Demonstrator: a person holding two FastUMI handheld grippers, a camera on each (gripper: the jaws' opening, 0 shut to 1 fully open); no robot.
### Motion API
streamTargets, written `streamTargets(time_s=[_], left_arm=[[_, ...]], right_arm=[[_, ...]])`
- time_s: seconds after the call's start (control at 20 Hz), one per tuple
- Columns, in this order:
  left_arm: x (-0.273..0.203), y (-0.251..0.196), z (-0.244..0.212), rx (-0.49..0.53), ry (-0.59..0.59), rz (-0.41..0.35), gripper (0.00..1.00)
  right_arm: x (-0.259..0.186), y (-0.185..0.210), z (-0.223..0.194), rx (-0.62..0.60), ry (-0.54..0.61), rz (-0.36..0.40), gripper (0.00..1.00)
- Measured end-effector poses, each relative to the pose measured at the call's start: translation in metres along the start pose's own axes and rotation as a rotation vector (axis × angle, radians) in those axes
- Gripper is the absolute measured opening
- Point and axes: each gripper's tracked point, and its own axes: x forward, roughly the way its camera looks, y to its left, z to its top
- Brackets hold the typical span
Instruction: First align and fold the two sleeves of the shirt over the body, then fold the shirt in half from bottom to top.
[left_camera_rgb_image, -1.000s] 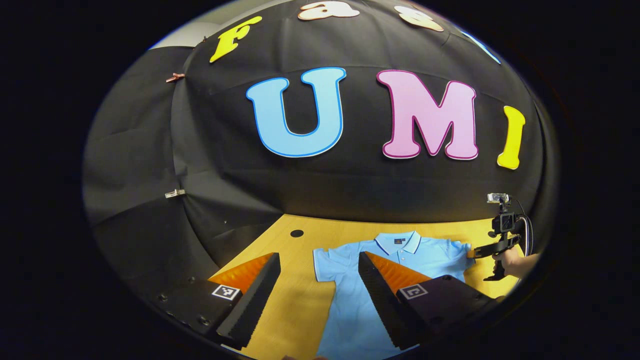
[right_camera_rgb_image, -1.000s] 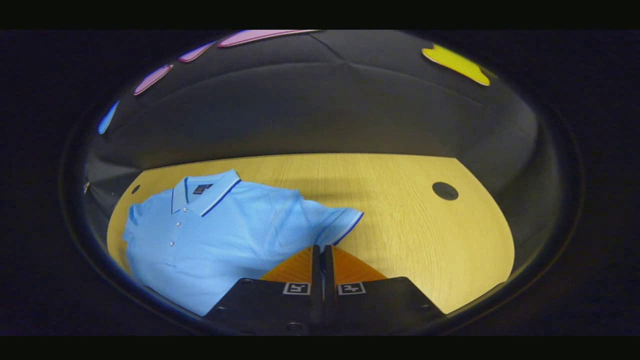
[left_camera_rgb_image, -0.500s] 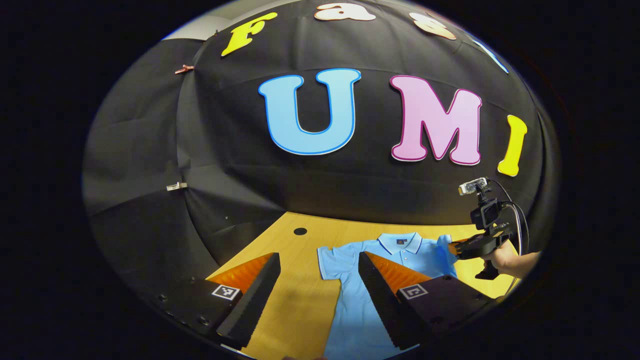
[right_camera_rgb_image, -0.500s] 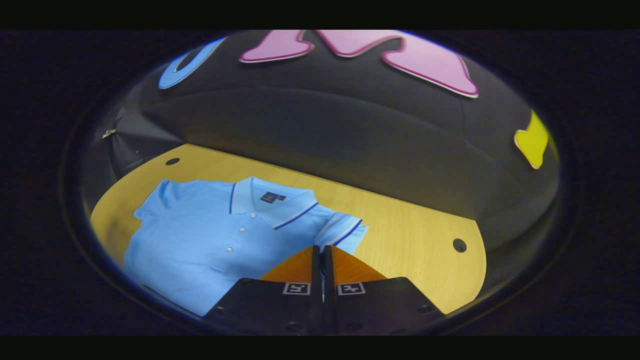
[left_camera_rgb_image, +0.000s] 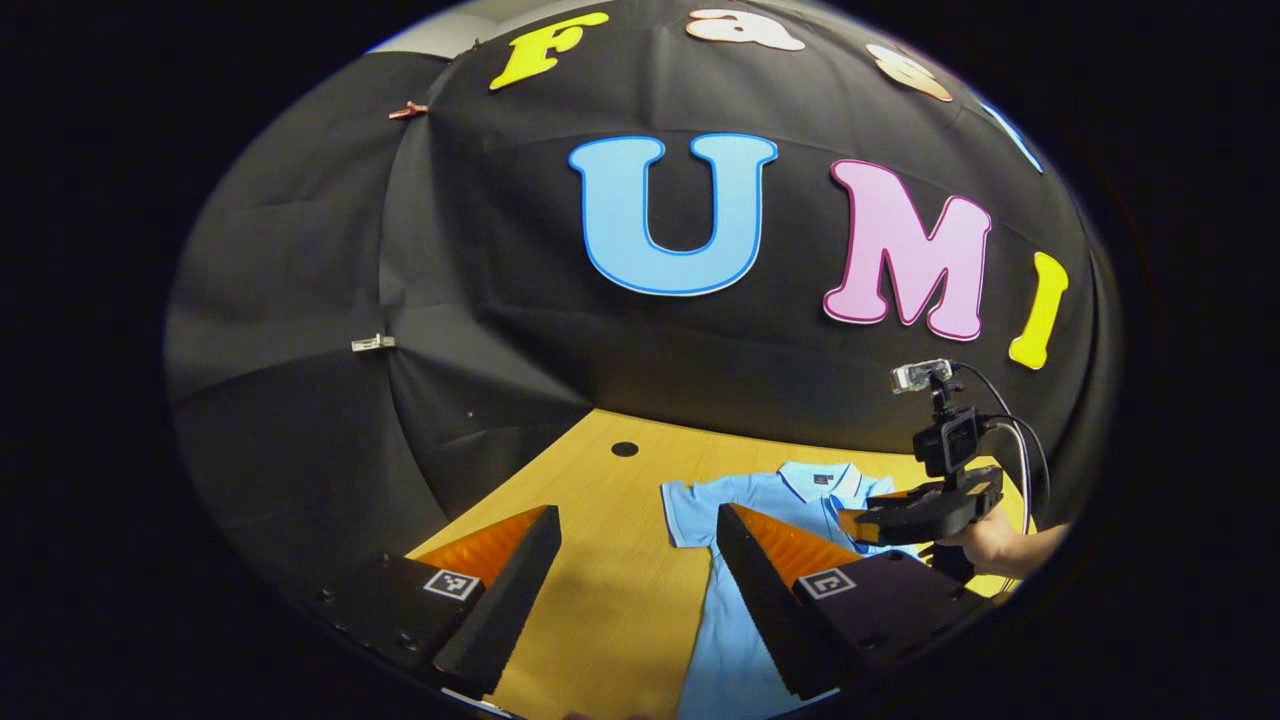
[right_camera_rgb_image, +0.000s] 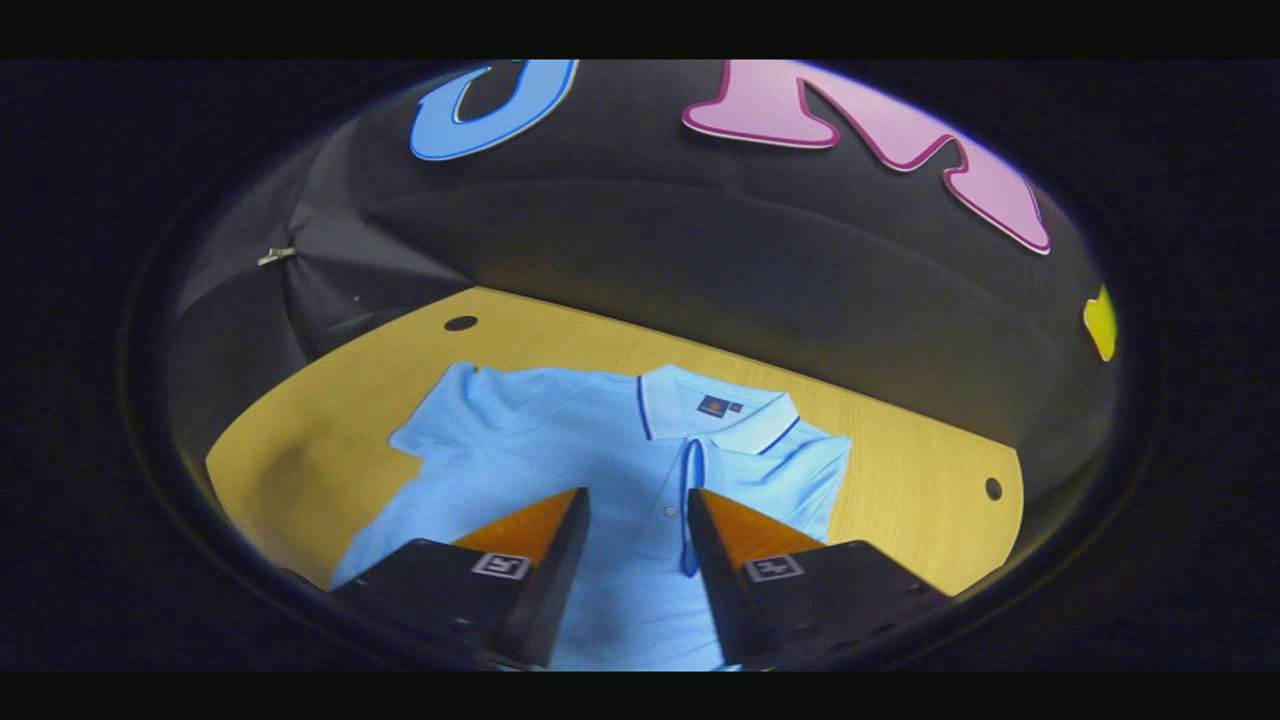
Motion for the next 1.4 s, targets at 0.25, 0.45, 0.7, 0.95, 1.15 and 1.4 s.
streamTargets(time_s=[0.25, 0.45, 0.7, 0.95, 1.15, 1.4], left_arm=[[0.045, -0.004, -0.021, -0.003, 0.053, -0.093, 0.98], [0.095, -0.015, -0.04, 0.056, 0.136, -0.14, 0.98], [0.17, -0.033, -0.053, 0.059, 0.139, -0.155, 0.98], [0.256, -0.034, -0.081, 0.118, 0.166, -0.084, 0.98], [0.313, -0.044, -0.112, 0.147, 0.218, -0.086, 0.98], [0.352, -0.063, -0.142, 0.159, 0.266, -0.122, 0.97]], right_arm=[[-0.058, -0.012, -0.003, 0.034, -0.026, -0.052, 0.99], [-0.122, -0.05, -0.002, 0.069, -0.061, -0.124, 0.98], [-0.208, -0.102, -0.009, 0.193, -0.102, -0.21, 0.96], [-0.277, -0.149, -0.018, 0.359, -0.174, -0.306, 0.97], [-0.313, -0.178, -0.035, 0.455, -0.208, -0.382, 0.98], [-0.331, -0.192, -0.077, 0.456, -0.167, -0.448, 0.98]])
